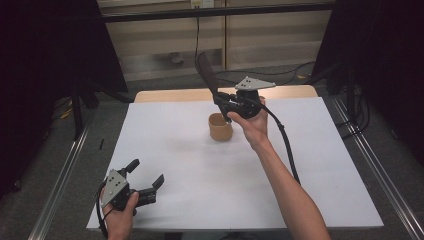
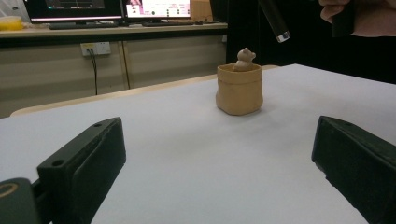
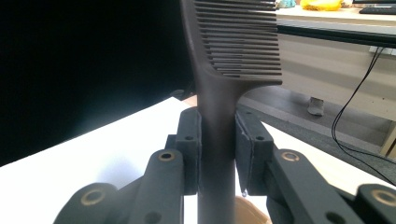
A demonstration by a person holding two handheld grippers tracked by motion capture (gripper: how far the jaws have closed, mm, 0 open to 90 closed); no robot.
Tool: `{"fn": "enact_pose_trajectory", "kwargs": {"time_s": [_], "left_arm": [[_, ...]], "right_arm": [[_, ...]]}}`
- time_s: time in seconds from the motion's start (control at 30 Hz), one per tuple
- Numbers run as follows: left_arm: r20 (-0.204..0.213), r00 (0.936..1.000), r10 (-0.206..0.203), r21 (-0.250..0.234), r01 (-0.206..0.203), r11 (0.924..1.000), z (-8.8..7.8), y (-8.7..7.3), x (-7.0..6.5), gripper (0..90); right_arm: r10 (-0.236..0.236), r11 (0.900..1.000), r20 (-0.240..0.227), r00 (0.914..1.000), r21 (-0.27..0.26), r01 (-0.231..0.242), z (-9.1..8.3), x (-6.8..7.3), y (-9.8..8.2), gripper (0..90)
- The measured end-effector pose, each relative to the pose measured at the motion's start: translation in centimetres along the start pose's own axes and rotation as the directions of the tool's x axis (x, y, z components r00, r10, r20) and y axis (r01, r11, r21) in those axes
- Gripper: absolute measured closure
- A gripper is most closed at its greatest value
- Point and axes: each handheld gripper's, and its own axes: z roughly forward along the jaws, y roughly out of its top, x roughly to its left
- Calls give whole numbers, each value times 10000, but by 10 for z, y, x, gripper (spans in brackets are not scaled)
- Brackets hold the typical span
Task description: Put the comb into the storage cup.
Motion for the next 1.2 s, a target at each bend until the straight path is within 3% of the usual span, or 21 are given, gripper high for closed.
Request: {"fn": "enact_pose_trajectory", "kwargs": {"time_s": [0.53,1.2], "left_arm": [[12,10000,40,-6,-40,10000,0,0,0,30],[23,10000,32,35,-32,10000,1,0,0,30]], "right_arm": [[135,9999,257,9996,-3,-135,17,-12,-7,732],[104,9999,158,9998,100,-106,43,-20,-20,732]]}}
